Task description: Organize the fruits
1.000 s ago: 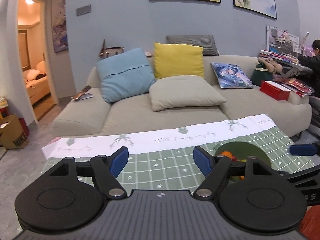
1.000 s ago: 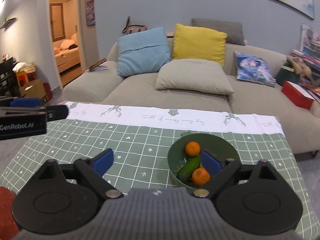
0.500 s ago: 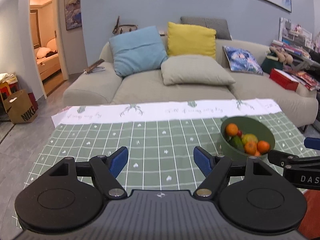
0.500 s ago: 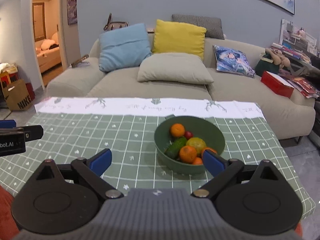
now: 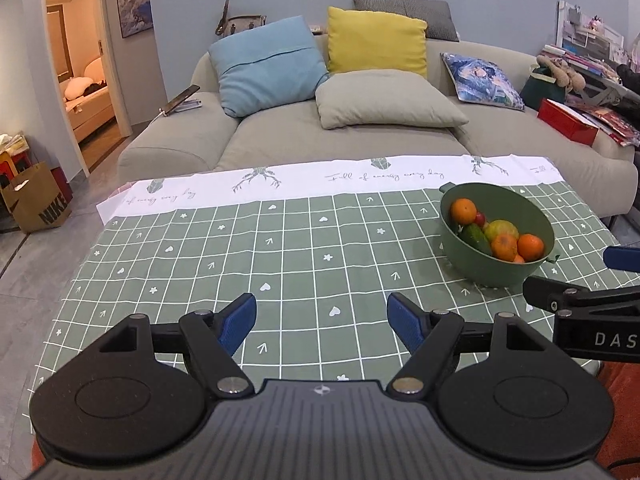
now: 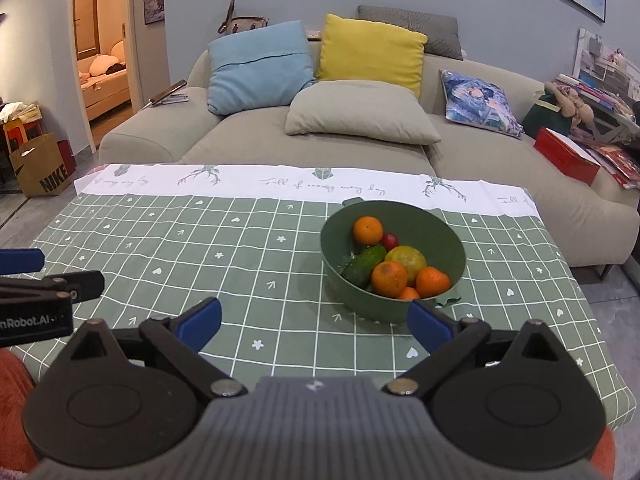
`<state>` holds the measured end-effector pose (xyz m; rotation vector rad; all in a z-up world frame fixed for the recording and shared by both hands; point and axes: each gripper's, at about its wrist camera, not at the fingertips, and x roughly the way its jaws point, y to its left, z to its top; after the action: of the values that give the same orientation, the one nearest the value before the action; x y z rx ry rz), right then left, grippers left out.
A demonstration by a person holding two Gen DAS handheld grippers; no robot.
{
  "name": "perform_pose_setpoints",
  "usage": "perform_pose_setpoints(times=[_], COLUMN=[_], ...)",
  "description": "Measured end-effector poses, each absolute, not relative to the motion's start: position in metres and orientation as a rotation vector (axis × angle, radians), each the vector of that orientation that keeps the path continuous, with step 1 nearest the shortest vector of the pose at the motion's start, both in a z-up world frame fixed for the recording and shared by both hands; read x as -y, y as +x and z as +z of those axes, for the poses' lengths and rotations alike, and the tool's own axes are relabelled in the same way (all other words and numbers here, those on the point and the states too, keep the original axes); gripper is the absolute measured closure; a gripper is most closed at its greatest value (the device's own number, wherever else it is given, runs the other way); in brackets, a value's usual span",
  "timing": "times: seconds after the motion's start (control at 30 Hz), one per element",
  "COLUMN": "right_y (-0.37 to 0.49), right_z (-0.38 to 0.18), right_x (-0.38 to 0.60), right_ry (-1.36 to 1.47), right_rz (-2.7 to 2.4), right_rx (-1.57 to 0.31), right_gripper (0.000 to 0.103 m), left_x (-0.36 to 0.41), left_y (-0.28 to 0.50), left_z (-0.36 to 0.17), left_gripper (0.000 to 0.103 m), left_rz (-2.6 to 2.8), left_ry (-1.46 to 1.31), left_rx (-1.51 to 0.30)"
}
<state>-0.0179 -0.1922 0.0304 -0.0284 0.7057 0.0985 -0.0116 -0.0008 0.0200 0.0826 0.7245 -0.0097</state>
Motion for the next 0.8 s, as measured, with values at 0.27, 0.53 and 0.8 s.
perform_pose_setpoints(times=[0.27,0.53,0.8], right_y=[-0.0195,-0.0195,-0.0195], right_z=[0.0326,0.033,0.0331], right_x=[0.1872,0.1873,0.1871], right_ry=[-0.049,-0.049,-0.05], right_rz=[0.114,0.117,0.117], right_rx=[-0.686,-0.684,-0.683], right_gripper=[0.005,0.005,0.005], left_x=[-0.0007,-0.0017,-0.0016], left_y=[-0.0115,-0.0115,-0.0116], left_z=[0.0207,0.0214,0.0214], left_gripper=[0.016,0.016,0.016], left_rz=[-0.006,-0.006,-0.005], left_ry=[0.076,0.077,0.079], left_rx=[-0.726,-0.728,-0.728])
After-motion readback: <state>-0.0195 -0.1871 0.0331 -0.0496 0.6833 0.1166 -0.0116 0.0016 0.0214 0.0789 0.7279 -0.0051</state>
